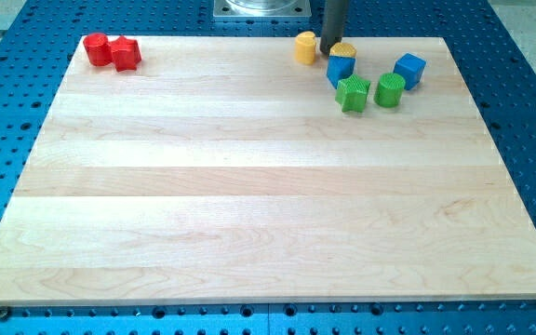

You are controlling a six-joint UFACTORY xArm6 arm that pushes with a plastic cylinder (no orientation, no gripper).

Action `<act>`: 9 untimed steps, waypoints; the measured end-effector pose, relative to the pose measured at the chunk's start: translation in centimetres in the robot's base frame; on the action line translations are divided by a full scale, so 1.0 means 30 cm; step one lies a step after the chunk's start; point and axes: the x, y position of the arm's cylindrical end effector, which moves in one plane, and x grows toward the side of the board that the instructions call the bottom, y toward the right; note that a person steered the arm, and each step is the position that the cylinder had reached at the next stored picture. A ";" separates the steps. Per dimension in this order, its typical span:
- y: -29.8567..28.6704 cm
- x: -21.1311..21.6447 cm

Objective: Place the yellow blocks at the top center of the board

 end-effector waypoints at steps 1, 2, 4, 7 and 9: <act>-0.259 0.001; -0.231 0.001; 0.134 0.022; 0.204 0.236; -0.130 0.298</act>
